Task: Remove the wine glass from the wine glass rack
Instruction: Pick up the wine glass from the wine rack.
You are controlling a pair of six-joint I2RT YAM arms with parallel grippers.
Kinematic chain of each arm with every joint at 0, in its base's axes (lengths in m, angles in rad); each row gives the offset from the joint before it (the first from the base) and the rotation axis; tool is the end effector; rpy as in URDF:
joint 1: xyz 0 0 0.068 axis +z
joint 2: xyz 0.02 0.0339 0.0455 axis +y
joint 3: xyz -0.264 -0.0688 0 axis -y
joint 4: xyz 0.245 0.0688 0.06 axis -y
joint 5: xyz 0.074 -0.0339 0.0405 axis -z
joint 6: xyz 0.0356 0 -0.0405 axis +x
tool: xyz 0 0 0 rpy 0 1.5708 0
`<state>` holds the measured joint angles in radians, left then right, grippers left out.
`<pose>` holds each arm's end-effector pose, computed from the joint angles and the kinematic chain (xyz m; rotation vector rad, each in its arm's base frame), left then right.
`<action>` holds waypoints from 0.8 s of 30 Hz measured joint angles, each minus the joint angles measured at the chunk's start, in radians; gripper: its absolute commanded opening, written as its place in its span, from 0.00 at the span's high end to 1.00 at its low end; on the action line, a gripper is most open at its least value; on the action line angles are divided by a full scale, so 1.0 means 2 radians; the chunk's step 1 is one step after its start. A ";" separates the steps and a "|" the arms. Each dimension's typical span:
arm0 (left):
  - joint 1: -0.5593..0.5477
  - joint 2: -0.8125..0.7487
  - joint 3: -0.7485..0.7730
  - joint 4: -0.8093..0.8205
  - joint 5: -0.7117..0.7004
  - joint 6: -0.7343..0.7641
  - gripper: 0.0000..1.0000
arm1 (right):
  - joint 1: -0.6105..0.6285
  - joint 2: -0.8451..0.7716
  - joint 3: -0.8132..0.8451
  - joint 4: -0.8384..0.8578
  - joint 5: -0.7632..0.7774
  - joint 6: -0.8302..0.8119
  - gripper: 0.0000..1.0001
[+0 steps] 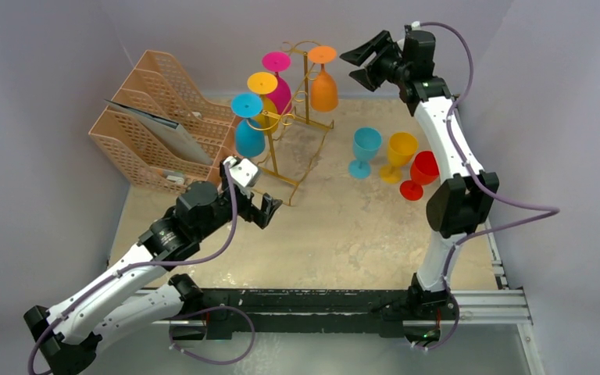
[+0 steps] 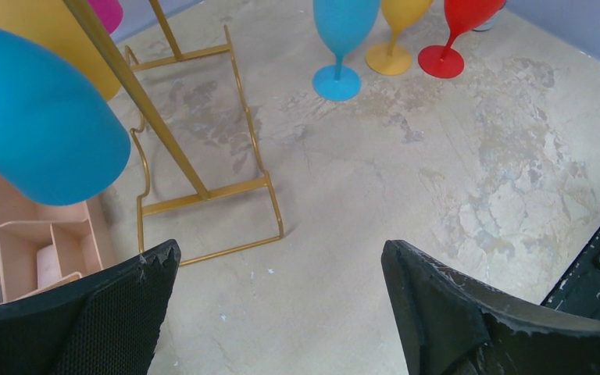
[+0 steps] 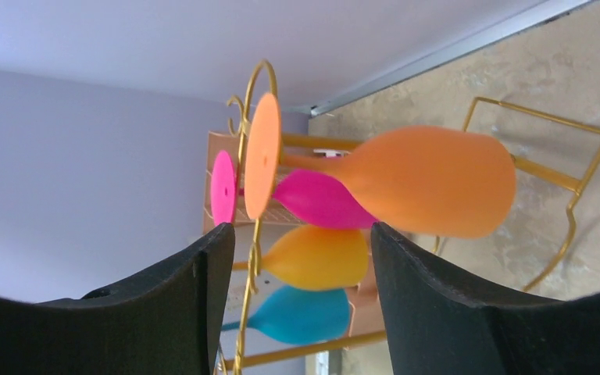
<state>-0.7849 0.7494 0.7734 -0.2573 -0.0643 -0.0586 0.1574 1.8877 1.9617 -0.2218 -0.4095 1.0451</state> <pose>0.1267 -0.1233 0.3339 0.6087 1.7331 -0.5401 0.4399 0.0842 0.4266 0.4931 1.8049 1.2136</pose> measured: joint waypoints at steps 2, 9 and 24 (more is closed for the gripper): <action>0.000 0.005 0.000 0.008 0.001 0.002 0.00 | 0.002 0.021 0.032 -0.010 0.002 0.006 0.34; 0.000 0.014 0.000 0.031 0.001 0.010 0.00 | 0.006 0.080 0.118 -0.037 0.003 0.018 0.45; 0.000 0.034 0.001 0.041 0.002 0.036 0.00 | 0.007 0.133 0.186 -0.070 -0.008 0.027 0.55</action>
<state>-0.7849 0.8177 0.7746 -0.1761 -0.0597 0.0132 0.1711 2.1540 2.3337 -0.3622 -0.4255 1.1000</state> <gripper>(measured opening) 0.998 0.455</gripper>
